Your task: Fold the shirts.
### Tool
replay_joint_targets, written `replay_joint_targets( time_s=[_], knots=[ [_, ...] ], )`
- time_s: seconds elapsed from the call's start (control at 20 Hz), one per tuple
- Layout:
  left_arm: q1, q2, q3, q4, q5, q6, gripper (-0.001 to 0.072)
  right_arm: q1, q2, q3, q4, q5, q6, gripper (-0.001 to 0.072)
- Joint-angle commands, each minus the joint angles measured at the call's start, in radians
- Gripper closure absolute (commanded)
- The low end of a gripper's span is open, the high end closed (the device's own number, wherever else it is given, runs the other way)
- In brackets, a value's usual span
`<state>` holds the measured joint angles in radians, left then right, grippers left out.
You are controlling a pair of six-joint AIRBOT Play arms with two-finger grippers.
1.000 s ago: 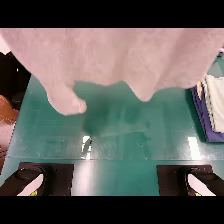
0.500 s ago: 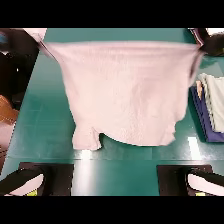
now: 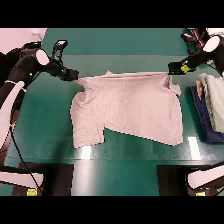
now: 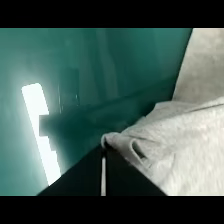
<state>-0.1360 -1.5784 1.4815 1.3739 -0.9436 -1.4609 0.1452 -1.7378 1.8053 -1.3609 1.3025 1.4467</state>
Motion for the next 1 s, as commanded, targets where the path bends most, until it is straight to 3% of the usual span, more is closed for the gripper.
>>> replay_joint_targets(
  time_s=[0.0, 0.05, 0.1, 0.2, 0.4, 0.6, 0.7, 0.95],
  knots=[
    [0.000, -0.040, -0.005, -0.002, 0.143, -0.008, 0.0514, 0.000, -0.089, 0.090, 0.008, -0.018, 0.001, 0.0698],
    [0.000, -0.040, -0.005, -0.002, 0.139, -0.013, 0.0296, 0.000, -0.098, 0.105, 0.008, -0.018, 0.001, 0.0697],
    [0.000, -0.040, -0.005, -0.002, 0.127, -0.022, 0.0267, 0.000, -0.101, 0.113, 0.008, -0.018, 0.001, 0.0684],
    [0.004, -0.035, -0.002, -0.003, 0.095, -0.027, 0.0267, -0.005, -0.101, 0.133, 0.008, 0.002, 0.001, 0.0320],
    [0.093, -0.023, 0.062, -0.023, -0.189, -0.016, 0.0266, -0.047, -0.039, 0.127, 0.011, 0.150, -0.001, 0.0307],
    [0.217, -0.016, 0.028, -0.271, -0.383, 0.095, 0.0265, -0.124, 0.137, -0.106, 0.188, 0.201, -0.074, 0.0308],
    [0.237, -0.016, -0.038, -0.342, -0.383, 0.112, 0.0265, -0.157, 0.225, -0.237, 0.270, 0.194, -0.095, 0.0308],
    [0.208, -0.016, -0.263, -0.356, -0.266, 0.129, 0.0266, -0.198, 0.409, -0.474, 0.269, 0.147, -0.106, 0.0308]
  ],
)
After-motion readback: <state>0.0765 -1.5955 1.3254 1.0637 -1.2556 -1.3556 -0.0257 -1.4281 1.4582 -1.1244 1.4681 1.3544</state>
